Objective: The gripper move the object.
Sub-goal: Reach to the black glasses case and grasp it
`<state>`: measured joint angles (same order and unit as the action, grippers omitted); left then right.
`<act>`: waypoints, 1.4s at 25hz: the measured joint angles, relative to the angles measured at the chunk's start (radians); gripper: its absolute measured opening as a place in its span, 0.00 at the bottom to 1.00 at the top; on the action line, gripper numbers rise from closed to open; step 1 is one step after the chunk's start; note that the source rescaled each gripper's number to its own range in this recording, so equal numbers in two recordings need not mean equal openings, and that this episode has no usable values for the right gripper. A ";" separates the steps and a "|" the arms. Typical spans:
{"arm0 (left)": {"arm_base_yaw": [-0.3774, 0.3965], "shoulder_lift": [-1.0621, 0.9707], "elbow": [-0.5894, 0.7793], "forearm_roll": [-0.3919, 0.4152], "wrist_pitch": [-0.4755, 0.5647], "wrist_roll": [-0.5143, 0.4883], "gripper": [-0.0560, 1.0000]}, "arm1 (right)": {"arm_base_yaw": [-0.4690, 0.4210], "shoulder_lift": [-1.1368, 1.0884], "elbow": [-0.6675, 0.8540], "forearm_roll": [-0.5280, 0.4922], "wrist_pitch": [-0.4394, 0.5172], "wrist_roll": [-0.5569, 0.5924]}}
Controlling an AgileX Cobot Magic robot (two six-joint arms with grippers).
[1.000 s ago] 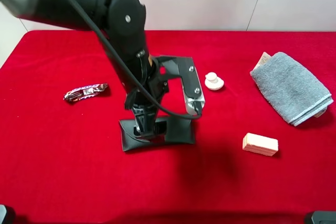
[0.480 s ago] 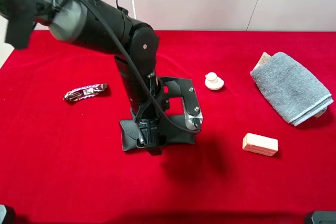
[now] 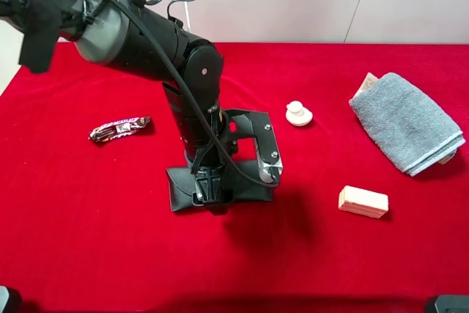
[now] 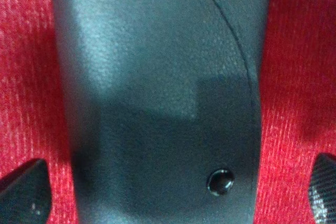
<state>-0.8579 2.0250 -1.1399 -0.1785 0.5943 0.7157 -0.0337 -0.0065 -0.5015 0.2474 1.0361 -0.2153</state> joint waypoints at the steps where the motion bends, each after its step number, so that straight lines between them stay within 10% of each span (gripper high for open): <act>1: 0.000 0.000 0.000 0.001 -0.001 0.000 0.96 | 0.000 0.000 0.000 0.001 0.000 0.000; 9: 0.000 0.000 0.000 0.001 -0.001 0.000 0.82 | 0.000 0.000 0.000 0.001 0.000 0.000; 25: 0.000 0.000 0.000 -0.004 -0.022 0.000 0.17 | 0.000 0.000 0.000 0.001 0.000 0.000; 35: -0.005 0.000 -0.003 -0.005 -0.019 -0.001 0.11 | 0.000 0.000 0.000 0.002 0.000 0.000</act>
<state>-0.8632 2.0250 -1.1431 -0.1836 0.5757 0.7149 -0.0337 -0.0065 -0.5015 0.2496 1.0361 -0.2153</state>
